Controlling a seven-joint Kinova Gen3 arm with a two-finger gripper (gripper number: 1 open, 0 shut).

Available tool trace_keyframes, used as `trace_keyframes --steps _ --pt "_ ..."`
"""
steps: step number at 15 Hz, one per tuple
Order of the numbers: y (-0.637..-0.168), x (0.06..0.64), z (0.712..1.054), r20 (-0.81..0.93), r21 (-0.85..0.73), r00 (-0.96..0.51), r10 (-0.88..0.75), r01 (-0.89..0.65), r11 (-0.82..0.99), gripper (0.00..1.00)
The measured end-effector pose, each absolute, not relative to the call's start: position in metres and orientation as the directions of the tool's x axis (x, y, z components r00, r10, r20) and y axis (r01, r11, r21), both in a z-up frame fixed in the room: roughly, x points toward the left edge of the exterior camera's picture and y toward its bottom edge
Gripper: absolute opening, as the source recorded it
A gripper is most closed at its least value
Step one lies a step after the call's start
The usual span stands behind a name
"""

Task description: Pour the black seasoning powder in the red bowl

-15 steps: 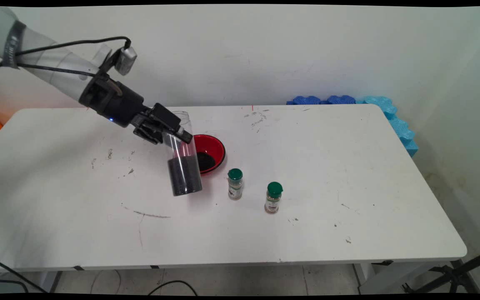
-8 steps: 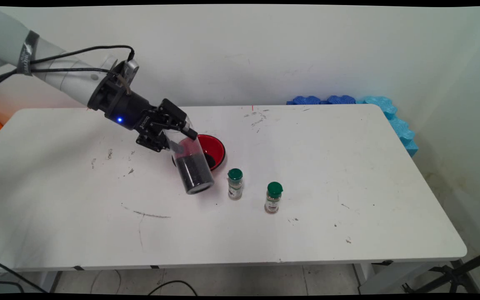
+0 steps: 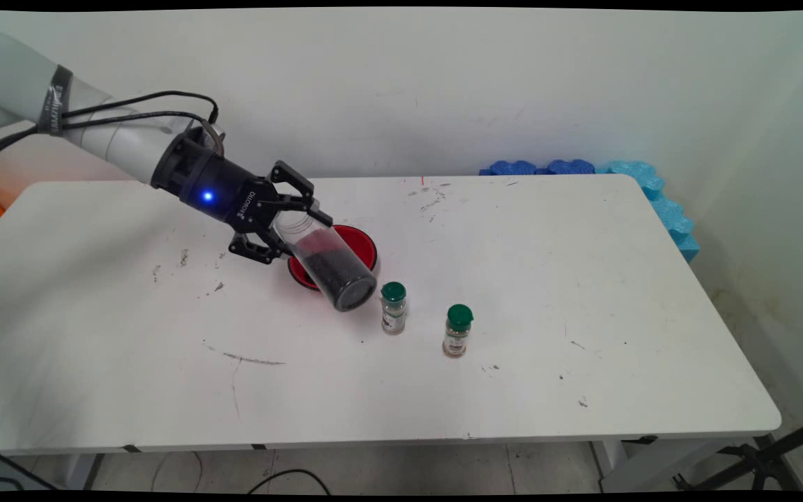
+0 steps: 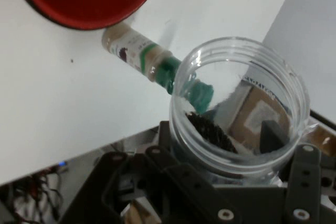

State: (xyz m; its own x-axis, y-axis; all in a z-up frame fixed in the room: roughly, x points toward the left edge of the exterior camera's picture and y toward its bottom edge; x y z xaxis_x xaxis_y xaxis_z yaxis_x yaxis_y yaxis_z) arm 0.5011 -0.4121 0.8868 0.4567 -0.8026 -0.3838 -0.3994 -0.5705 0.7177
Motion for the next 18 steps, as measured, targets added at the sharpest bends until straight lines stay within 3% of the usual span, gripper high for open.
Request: trace_keyframes --steps 7,18 --pt "-0.413 0.505 0.881 -0.572 0.627 0.515 -0.638 -0.225 -0.745 0.00" --pt "-0.420 0.512 0.868 -0.704 0.538 0.514 -0.490 -0.064 -0.841 0.00"
